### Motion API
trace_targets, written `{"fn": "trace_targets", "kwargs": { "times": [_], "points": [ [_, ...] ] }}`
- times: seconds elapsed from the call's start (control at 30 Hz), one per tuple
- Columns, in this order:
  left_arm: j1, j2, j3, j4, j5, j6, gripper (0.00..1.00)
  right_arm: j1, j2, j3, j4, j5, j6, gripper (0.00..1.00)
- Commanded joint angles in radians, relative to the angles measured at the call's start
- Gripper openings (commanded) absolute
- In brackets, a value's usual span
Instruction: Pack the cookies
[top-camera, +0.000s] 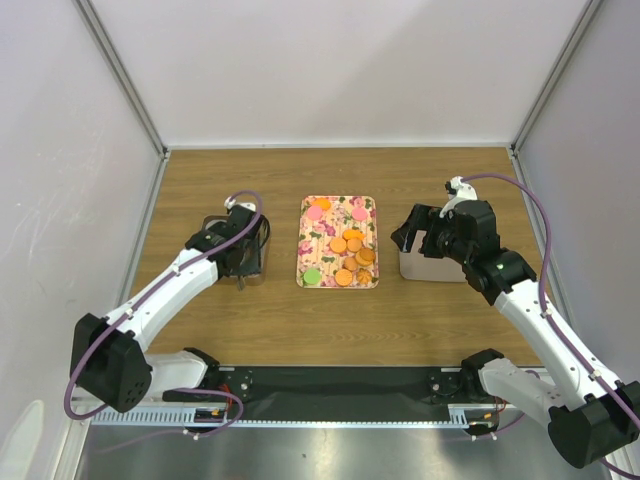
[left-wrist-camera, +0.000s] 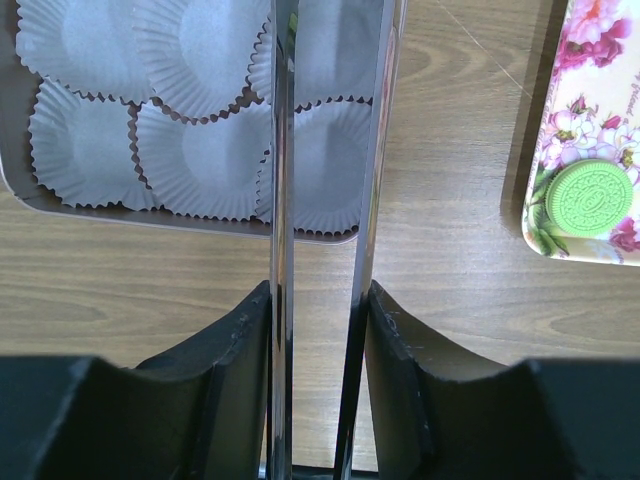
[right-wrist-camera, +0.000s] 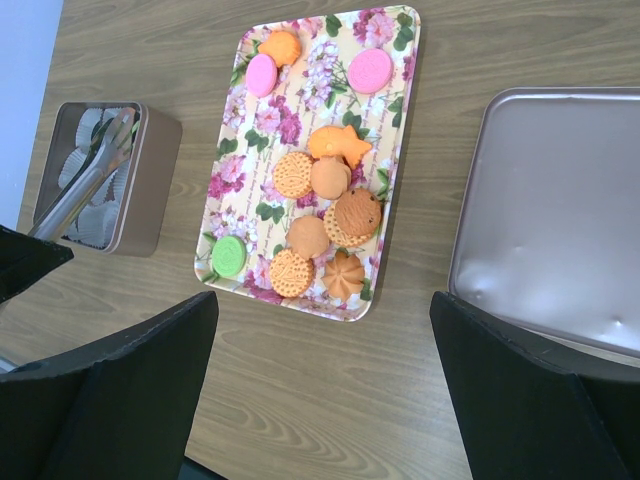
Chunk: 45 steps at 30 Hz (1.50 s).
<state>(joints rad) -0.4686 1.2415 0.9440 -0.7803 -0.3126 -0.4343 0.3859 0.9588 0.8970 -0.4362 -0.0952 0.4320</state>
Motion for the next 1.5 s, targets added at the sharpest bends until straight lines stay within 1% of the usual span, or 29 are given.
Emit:
{"fn": "trace_targets", "kwargs": {
  "times": [0.0, 0.47, 0.87, 0.9, 1.03, 1.27, 1.47],
  "points": [
    [0.007, -0.002, 0.041, 0.032, -0.011, 0.017, 0.43, -0.004, -0.011, 0.002, 0.024, -0.003, -0.006, 0.95],
    [0.008, -0.004, 0.073, 0.030, -0.014, 0.023, 0.43, -0.002, -0.014, -0.001, 0.027, -0.009, -0.006, 0.95],
    [0.008, 0.033, 0.065, 0.050, -0.011, 0.032, 0.46, -0.002, -0.014, -0.006, 0.028, -0.011, -0.006, 0.95],
    [0.008, 0.036, 0.062, 0.052, -0.013, 0.032, 0.48, -0.004, -0.012, -0.004, 0.030, -0.011, -0.003, 0.95],
    [0.008, 0.038, 0.062, 0.053, -0.014, 0.031, 0.48, -0.002, -0.014, -0.004, 0.030, -0.012, -0.006, 0.95],
    [0.008, 0.013, 0.081, 0.027, -0.025, 0.034, 0.49, -0.002, -0.009, -0.006, 0.034, -0.018, -0.002, 0.95],
    [0.008, 0.007, 0.075, 0.029, -0.003, 0.052, 0.47, -0.002, -0.009, -0.006, 0.037, -0.018, -0.001, 0.95]
  ]
}}
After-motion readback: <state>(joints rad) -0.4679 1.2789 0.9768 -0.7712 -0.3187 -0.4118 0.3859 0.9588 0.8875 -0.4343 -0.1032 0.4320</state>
